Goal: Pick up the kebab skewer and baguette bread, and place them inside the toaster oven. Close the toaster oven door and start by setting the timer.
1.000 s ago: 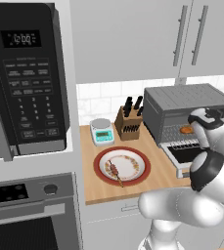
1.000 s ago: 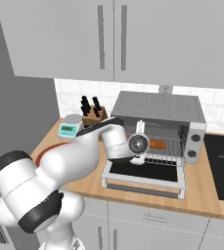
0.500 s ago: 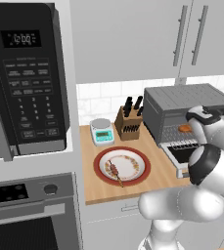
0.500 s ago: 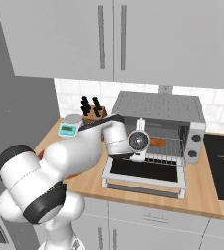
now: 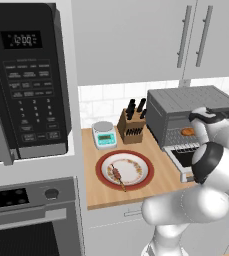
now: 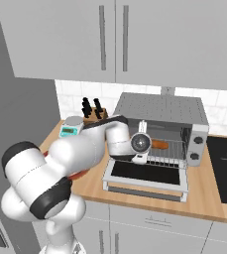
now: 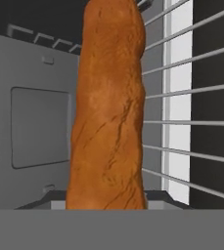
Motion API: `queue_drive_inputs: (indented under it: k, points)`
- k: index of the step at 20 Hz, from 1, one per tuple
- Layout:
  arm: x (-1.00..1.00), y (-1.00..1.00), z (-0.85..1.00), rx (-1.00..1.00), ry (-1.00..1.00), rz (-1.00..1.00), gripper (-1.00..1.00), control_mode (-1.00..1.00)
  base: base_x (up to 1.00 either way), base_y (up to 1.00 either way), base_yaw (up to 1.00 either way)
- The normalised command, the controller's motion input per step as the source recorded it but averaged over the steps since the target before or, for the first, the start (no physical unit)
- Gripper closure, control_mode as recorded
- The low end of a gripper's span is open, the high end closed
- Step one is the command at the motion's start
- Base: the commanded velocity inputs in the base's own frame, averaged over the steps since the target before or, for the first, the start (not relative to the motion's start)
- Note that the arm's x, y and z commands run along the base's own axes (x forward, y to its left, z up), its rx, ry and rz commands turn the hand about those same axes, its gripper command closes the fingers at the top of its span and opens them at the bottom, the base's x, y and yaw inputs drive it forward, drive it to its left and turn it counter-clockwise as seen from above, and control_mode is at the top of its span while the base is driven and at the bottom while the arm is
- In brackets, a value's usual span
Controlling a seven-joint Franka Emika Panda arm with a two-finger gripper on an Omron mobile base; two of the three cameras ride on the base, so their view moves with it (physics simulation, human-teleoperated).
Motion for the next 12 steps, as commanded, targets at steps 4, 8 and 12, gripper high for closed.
queue_drive_inputs:
  k: [4, 8, 12]
  points:
    - [0.00, 0.00, -0.04, 0.00, 0.00, 0.00, -1.00, -1.00, 0.00, 0.00, 0.00]
    - [0.00, 0.00, -0.03, 0.00, 0.00, 0.00, -1.00, -1.00, 0.00, 0.00, 0.00]
    - [0.00, 0.00, -0.01, 0.00, 0.00, 0.00, -1.00, -1.00, 0.00, 0.00, 0.00]
